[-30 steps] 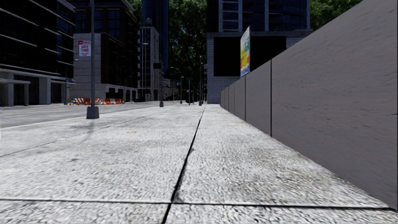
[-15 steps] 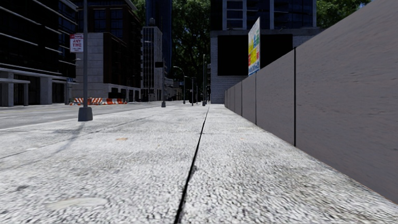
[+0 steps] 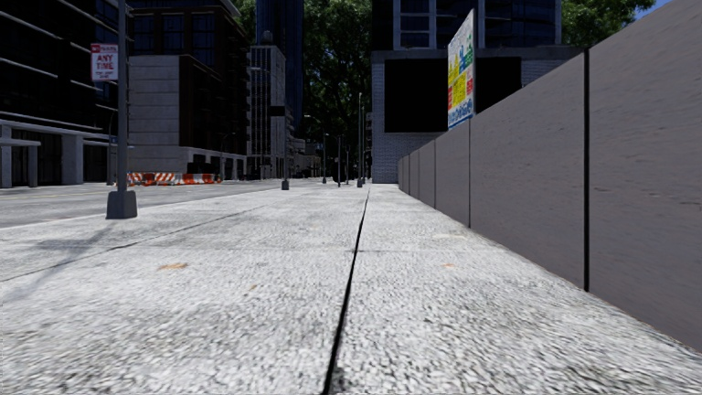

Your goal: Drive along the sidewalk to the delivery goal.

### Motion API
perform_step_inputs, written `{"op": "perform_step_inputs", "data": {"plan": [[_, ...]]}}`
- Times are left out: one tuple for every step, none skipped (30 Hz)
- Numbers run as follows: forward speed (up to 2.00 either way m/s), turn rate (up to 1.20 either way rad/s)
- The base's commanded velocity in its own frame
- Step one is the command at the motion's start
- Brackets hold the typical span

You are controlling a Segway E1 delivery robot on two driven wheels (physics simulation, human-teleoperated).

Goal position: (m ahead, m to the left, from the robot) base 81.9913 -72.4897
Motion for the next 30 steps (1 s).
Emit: {"op": "perform_step_inputs", "data": {"plan": [[1.93,0.0],[1.93,0.0],[1.93,0.0],[1.93,0.0],[1.93,0.0],[1.93,0.0],[1.93,0.0],[1.93,0.0],[1.93,0.0],[1.93,0.0],[1.93,0.0],[1.93,0.0],[1.93,0.0],[1.93,0.0],[1.93,0.0],[1.93,0.0],[1.93,0.0],[1.93,0.0],[1.93,0.0],[1.93,0.0],[1.93,0.0],[1.93,0.0],[1.93,0.0],[1.93,0.0],[1.93,0.0],[1.93,0.0],[1.93,0.0],[1.93,0.0],[1.93,0.0],[1.93,0.0]]}}
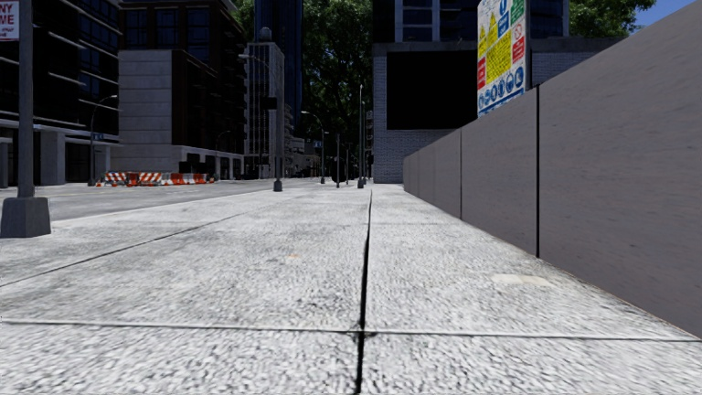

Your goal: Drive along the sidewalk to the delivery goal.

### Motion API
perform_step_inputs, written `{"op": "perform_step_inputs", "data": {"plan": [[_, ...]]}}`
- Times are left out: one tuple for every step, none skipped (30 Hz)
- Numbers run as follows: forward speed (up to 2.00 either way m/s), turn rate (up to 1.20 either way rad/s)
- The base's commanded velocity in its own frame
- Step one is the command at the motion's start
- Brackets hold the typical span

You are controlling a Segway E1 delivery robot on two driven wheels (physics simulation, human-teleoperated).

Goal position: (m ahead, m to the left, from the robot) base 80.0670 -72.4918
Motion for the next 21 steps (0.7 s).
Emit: {"op": "perform_step_inputs", "data": {"plan": [[1.93,0.0],[1.93,0.0],[1.93,0.0],[1.93,0.0],[1.93,0.0],[1.93,0.0],[1.93,0.0],[1.93,0.0],[1.93,0.0],[1.93,0.0],[1.93,0.0],[1.93,0.0],[1.93,0.0],[1.93,0.0],[1.93,0.0],[1.93,0.0],[1.93,0.0],[1.93,0.0],[1.93,0.0],[1.93,0.0],[1.93,0.0]]}}
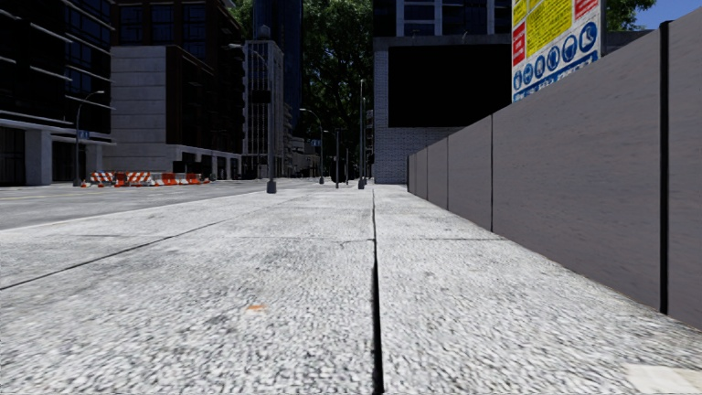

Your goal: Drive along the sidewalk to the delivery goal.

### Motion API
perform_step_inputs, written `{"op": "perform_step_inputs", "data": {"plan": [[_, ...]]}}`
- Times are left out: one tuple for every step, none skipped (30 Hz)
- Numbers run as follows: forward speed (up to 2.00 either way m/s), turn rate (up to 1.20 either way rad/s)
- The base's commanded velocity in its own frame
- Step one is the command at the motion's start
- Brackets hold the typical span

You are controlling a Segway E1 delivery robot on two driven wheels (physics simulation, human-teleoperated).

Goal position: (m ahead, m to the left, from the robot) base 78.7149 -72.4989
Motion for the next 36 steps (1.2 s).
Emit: {"op": "perform_step_inputs", "data": {"plan": [[1.93,0.0],[1.93,0.0],[1.93,0.0],[1.93,0.0],[1.93,0.0],[1.93,0.0],[1.93,0.0],[1.93,0.0],[1.93,0.0],[1.93,0.0],[1.93,0.0],[1.93,0.0],[1.93,0.0],[1.93,0.0],[1.93,0.0],[1.93,0.0],[1.93,0.0],[1.93,0.0],[1.93,0.0],[1.93,0.0],[1.93,0.0],[1.93,0.0],[1.93,0.0],[1.93,0.0],[1.93,0.0],[1.93,0.0],[1.93,0.0],[1.93,0.0],[1.93,0.0],[1.93,0.0],[1.93,0.0],[1.93,0.0],[1.93,0.0],[1.93,0.0],[1.93,0.0],[1.93,0.0]]}}
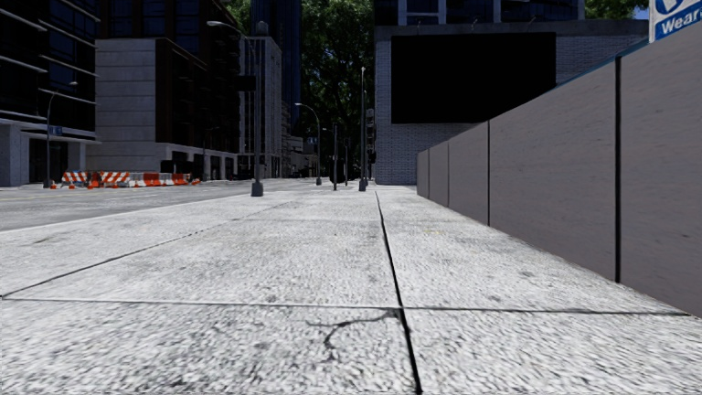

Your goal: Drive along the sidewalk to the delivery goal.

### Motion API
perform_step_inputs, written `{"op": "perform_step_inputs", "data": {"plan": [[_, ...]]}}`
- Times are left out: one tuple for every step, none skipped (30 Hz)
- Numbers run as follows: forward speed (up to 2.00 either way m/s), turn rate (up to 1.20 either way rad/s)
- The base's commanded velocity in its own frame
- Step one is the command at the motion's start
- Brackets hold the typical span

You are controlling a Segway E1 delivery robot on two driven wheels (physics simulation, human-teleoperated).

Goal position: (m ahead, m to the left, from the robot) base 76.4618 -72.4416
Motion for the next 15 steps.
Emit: {"op": "perform_step_inputs", "data": {"plan": [[1.93,0.0],[1.93,0.0],[1.93,0.0],[1.93,0.0],[1.93,0.0],[1.93,0.0],[1.93,0.0],[1.93,0.0],[1.93,0.0],[1.93,0.0],[1.93,0.0],[1.93,0.0],[1.93,0.0],[1.93,0.0],[1.93,0.0]]}}
